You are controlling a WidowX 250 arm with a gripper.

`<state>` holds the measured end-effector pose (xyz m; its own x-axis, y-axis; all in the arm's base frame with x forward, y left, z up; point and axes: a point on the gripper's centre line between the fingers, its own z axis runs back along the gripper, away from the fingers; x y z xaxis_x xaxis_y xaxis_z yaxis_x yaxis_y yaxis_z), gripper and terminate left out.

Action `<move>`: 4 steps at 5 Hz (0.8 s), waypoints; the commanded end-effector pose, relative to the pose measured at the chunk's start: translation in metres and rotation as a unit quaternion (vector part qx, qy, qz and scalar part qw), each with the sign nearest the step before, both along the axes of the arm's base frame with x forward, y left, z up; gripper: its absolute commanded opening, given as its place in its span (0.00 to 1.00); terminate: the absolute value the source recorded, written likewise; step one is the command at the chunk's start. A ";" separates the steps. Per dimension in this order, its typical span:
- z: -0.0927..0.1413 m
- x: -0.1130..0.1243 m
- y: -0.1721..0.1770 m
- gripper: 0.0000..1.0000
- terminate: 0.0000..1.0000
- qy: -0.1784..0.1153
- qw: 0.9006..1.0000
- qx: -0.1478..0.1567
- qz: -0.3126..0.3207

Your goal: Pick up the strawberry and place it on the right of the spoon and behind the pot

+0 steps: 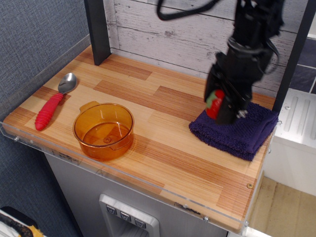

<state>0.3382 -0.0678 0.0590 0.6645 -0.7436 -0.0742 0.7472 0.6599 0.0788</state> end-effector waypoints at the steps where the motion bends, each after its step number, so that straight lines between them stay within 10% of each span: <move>1: 0.035 -0.041 0.065 0.00 0.00 -0.038 0.992 0.019 0.119; 4: 0.018 -0.034 0.145 0.00 0.00 -0.097 0.975 0.030 0.196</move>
<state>0.3161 0.0814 0.0713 0.9048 -0.4251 0.0246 0.4097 0.8848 0.2218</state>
